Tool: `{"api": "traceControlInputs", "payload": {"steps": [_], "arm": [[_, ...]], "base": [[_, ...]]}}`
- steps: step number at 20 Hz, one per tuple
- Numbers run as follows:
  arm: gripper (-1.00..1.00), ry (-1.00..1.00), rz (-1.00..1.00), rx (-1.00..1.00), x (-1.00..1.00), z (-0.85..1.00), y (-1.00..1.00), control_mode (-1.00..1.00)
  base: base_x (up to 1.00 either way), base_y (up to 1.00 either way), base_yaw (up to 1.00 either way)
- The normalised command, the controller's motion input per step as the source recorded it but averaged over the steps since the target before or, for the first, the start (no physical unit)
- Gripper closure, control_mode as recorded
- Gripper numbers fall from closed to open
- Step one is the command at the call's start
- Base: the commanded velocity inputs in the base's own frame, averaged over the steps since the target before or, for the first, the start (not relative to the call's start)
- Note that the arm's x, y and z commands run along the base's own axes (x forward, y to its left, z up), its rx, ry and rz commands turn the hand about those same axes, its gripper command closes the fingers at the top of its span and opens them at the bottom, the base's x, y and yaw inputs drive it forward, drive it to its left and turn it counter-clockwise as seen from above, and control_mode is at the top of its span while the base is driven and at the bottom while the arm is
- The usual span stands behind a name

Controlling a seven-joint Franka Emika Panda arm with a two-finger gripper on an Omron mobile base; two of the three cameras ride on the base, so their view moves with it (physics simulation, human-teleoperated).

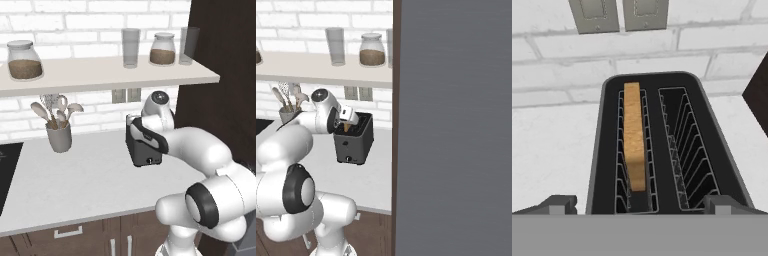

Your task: Start the toaster. Once the lever pops up, take the bread to the plate on the dining counter.

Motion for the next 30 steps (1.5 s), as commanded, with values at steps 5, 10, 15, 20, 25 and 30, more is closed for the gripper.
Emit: {"api": "traceControlInputs", "payload": {"steps": [5,10,15,20,25,30], "arm": [[-1.0,0.0,0.0,0.0,0.16,-0.09,0.0,-1.0],[-1.0,0.0,0.0,0.0,0.17,-0.08,0.0,-1.0],[-1.0,0.01,0.0,0.0,0.13,-0.07,0.0,-1.0],[-1.0,0.03,0.0,0.0,0.12,-0.12,0.01,-1.0],[-1.0,0.03,0.0,0.0,0.11,-0.09,0.01,-1.0],[-1.0,0.05,0.0,0.0,0.15,-0.08,0.01,-1.0]], "base": [[0.0,0.0,0.0],[0.0,0.0,0.0],[0.0,0.0,0.0],[0.0,0.0,0.0],[0.0,0.0,0.0],[0.0,0.0,0.0]]}}
